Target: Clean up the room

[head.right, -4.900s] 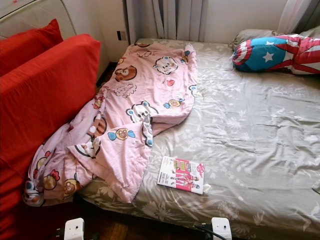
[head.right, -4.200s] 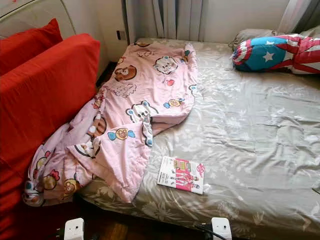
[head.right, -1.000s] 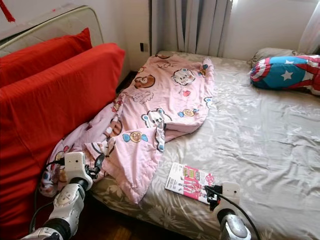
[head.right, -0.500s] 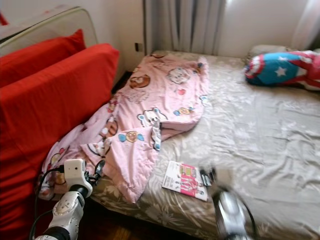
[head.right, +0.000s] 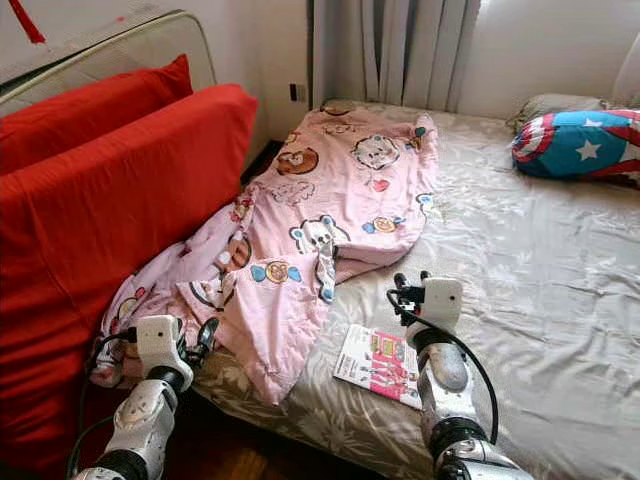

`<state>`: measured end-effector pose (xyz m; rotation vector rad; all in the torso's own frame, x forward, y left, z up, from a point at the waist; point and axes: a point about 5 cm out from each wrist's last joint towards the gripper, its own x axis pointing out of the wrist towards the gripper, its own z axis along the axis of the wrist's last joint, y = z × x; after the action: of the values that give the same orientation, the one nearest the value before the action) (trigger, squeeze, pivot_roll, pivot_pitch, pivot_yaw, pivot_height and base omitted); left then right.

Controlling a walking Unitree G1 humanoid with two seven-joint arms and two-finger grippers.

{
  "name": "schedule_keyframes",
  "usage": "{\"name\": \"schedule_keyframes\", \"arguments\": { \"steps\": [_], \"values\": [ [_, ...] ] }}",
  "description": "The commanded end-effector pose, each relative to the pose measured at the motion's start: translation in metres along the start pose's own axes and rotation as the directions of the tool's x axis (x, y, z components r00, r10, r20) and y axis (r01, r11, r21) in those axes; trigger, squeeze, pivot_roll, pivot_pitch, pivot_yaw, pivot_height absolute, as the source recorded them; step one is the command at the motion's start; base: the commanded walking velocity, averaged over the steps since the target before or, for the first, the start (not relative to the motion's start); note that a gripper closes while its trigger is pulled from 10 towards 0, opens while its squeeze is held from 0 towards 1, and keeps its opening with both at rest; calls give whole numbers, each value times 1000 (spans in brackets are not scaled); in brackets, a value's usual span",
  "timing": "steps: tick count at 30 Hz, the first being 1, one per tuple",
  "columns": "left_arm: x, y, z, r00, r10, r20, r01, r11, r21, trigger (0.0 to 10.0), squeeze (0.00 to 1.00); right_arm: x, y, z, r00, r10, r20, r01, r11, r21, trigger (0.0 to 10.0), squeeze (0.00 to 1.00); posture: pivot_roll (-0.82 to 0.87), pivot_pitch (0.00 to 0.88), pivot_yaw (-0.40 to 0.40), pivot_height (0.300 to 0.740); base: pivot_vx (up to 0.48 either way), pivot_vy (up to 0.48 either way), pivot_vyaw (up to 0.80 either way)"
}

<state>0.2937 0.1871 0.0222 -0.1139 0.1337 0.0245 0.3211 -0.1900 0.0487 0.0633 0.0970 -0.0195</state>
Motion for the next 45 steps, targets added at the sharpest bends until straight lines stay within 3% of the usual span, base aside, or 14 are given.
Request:
{"name": "schedule_keyframes", "arguments": {
  "steps": [1,10,23,29,45],
  "values": [
    [3,1,6,1000,1,27,-1,1000,-5,10000,0,-2,-1,-8,998,-1,-55,0,1000,-21,10000,0,-114,0,15,735,0,0,0],
    [5,0,9,1000,-9,28,9,1000,-11,10000,0,-4,-3,-8,999,-18,-38,17,1000,-20,10000,0,-113,1,14,690,0,0,0],
    [8,-5,10,999,-26,30,27,999,-35,10000,0,-10,-8,-14,998,-54,-39,53,999,-9,10000,0,-115,3,11,690,0,0,0],
    [8,-6,8,999,-38,14,38,998,-42,10000,0,-8,-5,-14,997,-53,-59,53,998,-17,10000,0,-118,5,13,666,0,0,0],
    [6,-11,5,999,-53,7,53,997,-50,10000,0,-9,-3,-16,997,-51,-55,51,999,-5,10000,0,-120,0,22,666,0,0,0]
  ]
}}
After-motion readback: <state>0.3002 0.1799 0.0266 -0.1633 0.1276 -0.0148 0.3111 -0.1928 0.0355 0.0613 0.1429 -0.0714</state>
